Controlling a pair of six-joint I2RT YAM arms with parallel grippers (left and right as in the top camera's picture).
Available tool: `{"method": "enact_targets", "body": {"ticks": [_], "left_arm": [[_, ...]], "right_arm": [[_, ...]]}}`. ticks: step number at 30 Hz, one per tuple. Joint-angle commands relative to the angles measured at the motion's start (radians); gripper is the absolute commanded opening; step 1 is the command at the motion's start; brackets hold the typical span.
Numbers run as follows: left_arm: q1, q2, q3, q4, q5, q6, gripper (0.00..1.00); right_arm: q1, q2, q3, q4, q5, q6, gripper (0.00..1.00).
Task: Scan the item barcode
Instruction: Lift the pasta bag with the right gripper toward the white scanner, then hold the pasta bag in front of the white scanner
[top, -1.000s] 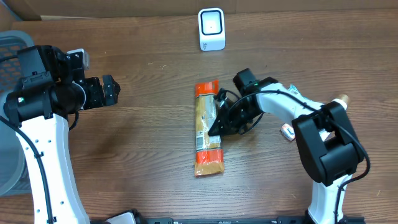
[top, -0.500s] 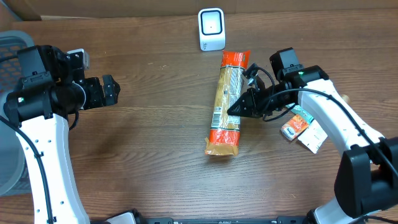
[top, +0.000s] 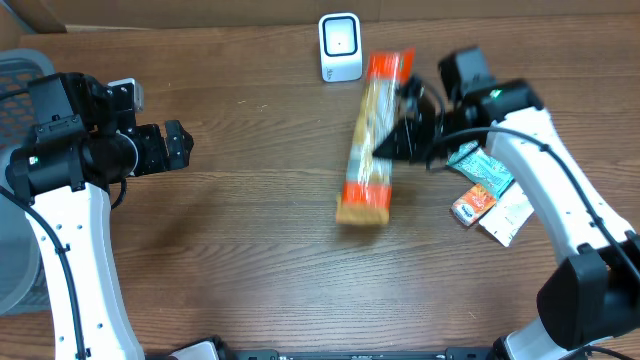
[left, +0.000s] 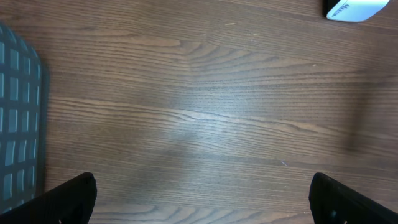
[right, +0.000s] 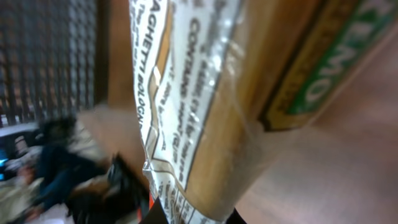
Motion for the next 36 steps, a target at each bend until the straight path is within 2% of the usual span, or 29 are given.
{"method": "enact_targets", "body": {"ticks": [1,5,12,17,22,26,28,32,36], "left_arm": [[-0.005,-0.017,0.019,0.001,0.012,0.023,1.0],[-0.005,-0.017,0.019,0.001,0.012,0.023,1.0],[-0.005,-0.017,0.019,0.001,0.012,0.023,1.0],[-0.005,-0.017,0.019,0.001,0.012,0.023,1.0],[-0.005,-0.017,0.019,0.001,0.011,0.023,1.0],[-0.005,-0.017,0.019,0.001,0.012,0.023,1.0],[-0.005,-0.017,0.019,0.001,0.012,0.023,1.0],[-0.005,-0.017,0.019,0.001,0.012,0.023,1.0],[-0.005,-0.017,0.019,0.001,0.012,0.023,1.0]], "right_arm": [[0.006,-0.043,0.188,0.031,0.011,-0.005,0.04],[0.012,-0.043,0.259,0.079,0.008,-0.007,0.04],[0.028,-0.043,0.259,0.135,0.05,0.008,0.03],[0.068,-0.032,0.259,0.225,0.378,0.091,0.03],[0.193,0.029,0.259,0.392,0.844,0.047,0.03],[0.285,0.137,0.257,0.642,1.24,-0.084,0.04],[0.307,0.204,0.257,0.818,1.376,-0.227,0.04],[0.311,0.316,0.257,1.06,1.423,-0.586,0.04],[0.305,0.396,0.257,1.175,1.419,-0.776,0.04]]}}
